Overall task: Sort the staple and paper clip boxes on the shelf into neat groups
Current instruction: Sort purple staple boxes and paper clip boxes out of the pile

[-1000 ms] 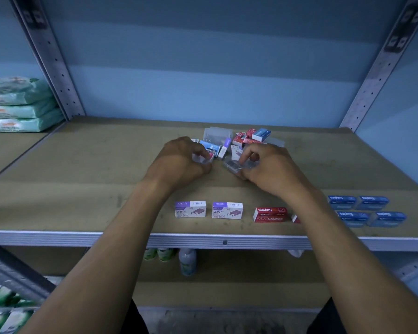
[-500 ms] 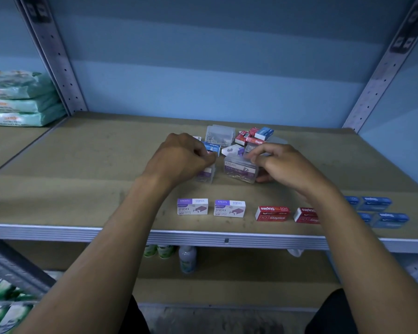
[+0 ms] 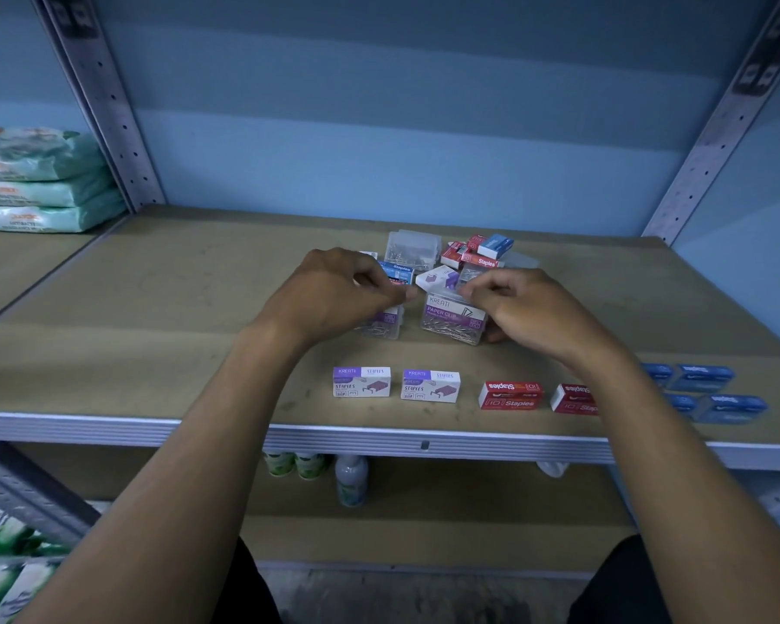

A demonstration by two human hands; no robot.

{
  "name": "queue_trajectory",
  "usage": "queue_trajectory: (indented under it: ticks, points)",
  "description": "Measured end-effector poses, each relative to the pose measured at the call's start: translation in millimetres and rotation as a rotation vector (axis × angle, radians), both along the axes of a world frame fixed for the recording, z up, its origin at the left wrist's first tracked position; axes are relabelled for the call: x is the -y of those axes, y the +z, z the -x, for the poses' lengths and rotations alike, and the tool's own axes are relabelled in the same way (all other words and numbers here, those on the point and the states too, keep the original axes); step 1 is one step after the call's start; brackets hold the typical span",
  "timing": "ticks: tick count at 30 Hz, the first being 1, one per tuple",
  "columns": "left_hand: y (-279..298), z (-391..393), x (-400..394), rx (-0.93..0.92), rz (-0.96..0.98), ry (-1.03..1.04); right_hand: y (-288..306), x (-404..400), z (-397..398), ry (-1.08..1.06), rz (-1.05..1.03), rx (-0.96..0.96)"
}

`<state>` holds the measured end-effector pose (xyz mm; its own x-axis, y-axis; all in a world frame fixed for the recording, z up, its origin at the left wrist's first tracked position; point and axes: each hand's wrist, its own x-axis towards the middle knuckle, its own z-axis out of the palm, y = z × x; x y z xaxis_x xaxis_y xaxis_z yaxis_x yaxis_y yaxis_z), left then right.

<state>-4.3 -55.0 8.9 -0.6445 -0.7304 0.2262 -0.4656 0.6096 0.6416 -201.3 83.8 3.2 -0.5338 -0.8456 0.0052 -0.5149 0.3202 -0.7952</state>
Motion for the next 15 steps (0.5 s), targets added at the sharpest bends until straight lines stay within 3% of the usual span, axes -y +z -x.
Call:
queue_trajectory:
  ticks: [15]
  points:
    - [1.0,-35.0,13.5,0.032,0.094,-0.181,4.7,-1.1,-16.9,0.026,0.055,0.055]
